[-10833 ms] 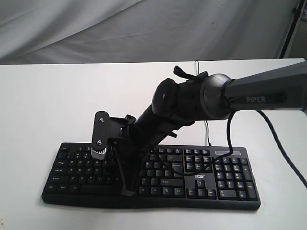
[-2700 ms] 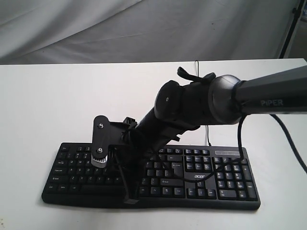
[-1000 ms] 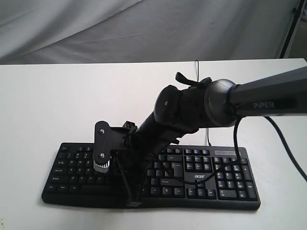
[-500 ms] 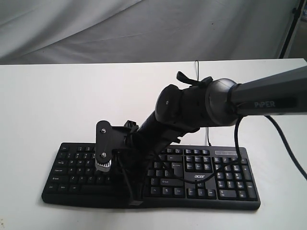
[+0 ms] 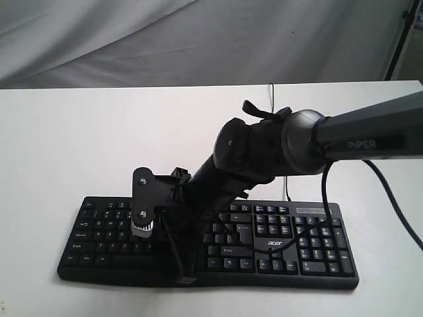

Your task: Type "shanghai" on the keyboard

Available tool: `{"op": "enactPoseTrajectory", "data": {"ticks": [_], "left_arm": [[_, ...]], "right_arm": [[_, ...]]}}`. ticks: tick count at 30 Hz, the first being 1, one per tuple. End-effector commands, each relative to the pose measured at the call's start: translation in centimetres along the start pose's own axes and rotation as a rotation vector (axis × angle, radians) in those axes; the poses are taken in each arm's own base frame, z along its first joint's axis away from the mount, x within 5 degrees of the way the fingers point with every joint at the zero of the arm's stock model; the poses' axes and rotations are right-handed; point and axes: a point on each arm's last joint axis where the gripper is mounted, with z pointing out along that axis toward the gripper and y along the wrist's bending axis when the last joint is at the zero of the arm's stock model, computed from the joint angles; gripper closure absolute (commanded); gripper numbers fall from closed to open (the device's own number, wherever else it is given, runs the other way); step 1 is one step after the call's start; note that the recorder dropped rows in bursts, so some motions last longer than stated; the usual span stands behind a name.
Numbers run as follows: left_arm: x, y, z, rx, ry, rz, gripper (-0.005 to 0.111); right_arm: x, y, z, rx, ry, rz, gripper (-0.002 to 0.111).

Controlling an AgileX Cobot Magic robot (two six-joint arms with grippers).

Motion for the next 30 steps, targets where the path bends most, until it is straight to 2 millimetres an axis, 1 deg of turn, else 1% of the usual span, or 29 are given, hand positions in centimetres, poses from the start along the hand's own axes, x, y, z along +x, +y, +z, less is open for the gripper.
{"op": "enactPoseTrajectory", "data": {"ticks": [1, 5, 9, 11, 12, 16, 22, 27, 30], "left_arm": [[0.0, 0.0, 0.0, 0.005, 0.001, -0.005, 0.106], [0.0, 0.0, 0.0, 0.005, 0.001, -0.005, 0.106], [0.0, 0.0, 0.0, 0.005, 0.001, -0.005, 0.106], [0.0, 0.0, 0.0, 0.005, 0.001, -0.005, 0.106], [0.0, 0.0, 0.0, 0.005, 0.001, -0.005, 0.106], [0.0, 0.0, 0.0, 0.005, 0.001, -0.005, 0.106], [0.0, 0.0, 0.0, 0.005, 0.001, -0.005, 0.106], [0.0, 0.0, 0.0, 0.005, 0.001, -0.005, 0.106], [0.0, 0.0, 0.0, 0.005, 0.001, -0.005, 0.106]], "right_arm": [[-0.3, -0.1, -0.8, 0.015, -0.022, 0.011, 0.108], [-0.7, -0.2, -0.9, 0.025, -0.047, 0.042, 0.108], [-1.4, -0.5, -0.7, 0.079, -0.091, 0.113, 0.108], [-1.7, -0.6, -0.6, 0.119, -0.095, 0.124, 0.108], [-2.0, -0.7, -0.4, 0.165, -0.096, 0.143, 0.108], [-2.7, -0.5, -0.2, 0.21, -0.1, 0.167, 0.108], [-2.6, -0.6, -0.1, 0.211, -0.099, 0.175, 0.108], [-1.8, -0.6, 0.9, 0.195, -0.077, 0.191, 0.108], [-1.7, -0.6, 1.0, 0.189, -0.075, 0.192, 0.108]]}}
